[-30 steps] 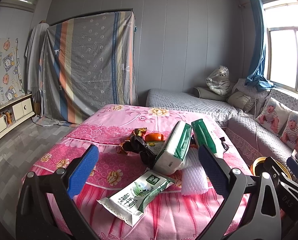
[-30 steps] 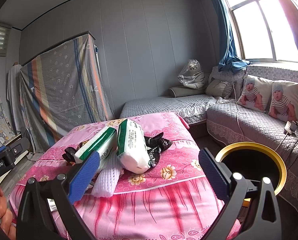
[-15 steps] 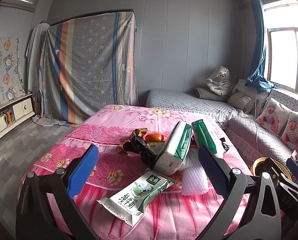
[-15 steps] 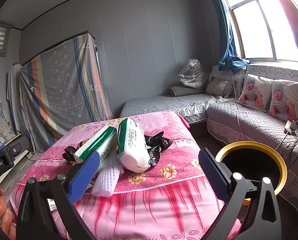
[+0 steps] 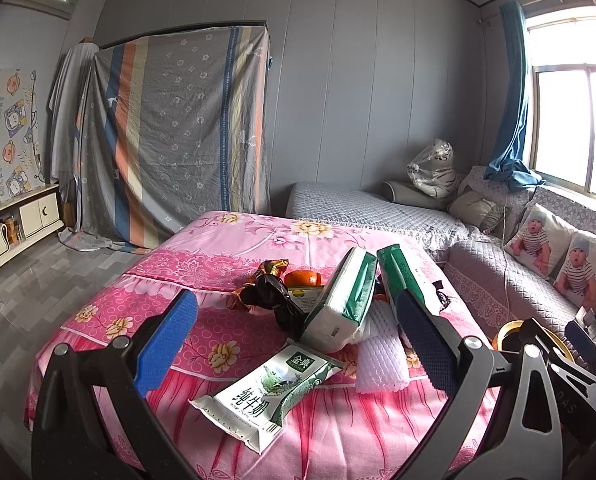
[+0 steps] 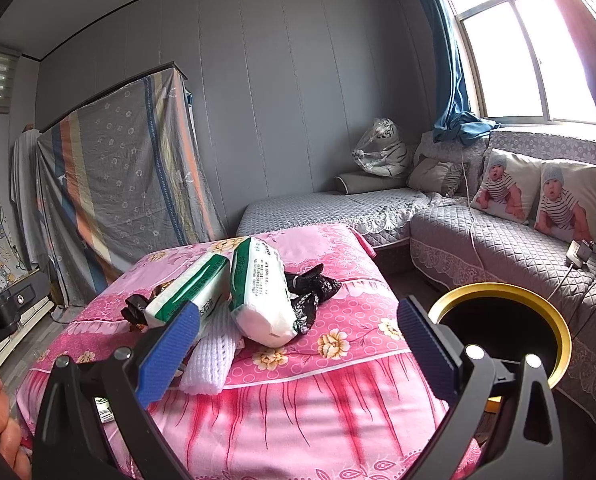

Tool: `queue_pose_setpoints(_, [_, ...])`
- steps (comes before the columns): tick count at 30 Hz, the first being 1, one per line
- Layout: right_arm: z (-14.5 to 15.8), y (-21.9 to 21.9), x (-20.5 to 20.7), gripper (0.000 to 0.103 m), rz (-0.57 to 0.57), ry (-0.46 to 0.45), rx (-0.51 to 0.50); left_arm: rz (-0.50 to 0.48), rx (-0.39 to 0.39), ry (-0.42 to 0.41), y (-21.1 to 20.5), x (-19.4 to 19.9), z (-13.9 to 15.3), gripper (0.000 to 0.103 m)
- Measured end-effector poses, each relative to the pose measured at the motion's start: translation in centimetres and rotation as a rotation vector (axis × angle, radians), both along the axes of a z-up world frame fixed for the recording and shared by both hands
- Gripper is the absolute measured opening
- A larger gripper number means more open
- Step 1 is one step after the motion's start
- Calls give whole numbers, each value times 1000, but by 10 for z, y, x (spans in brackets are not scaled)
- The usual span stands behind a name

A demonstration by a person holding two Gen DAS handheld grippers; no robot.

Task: Collect trash
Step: 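Grasp the white-green tissue pack with the right gripper and lift it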

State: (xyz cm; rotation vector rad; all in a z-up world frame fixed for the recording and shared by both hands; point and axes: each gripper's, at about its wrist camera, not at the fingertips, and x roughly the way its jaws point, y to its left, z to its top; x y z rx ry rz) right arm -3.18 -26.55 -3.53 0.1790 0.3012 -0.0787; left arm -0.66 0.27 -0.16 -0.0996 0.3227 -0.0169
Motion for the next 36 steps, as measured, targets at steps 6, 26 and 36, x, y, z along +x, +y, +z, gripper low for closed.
queue_pose_setpoints(6, [5, 1, 13, 95, 43, 56, -49, 12, 37, 0, 14, 3, -7, 95])
queue_pose_setpoints(26, [21, 36, 247, 95, 375, 773, -106, -74, 146, 141, 62, 44, -53, 95])
queue_pose_setpoints(36, [-32, 43, 331, 95, 275, 999, -90, -90, 110, 178, 72, 67, -56, 95])
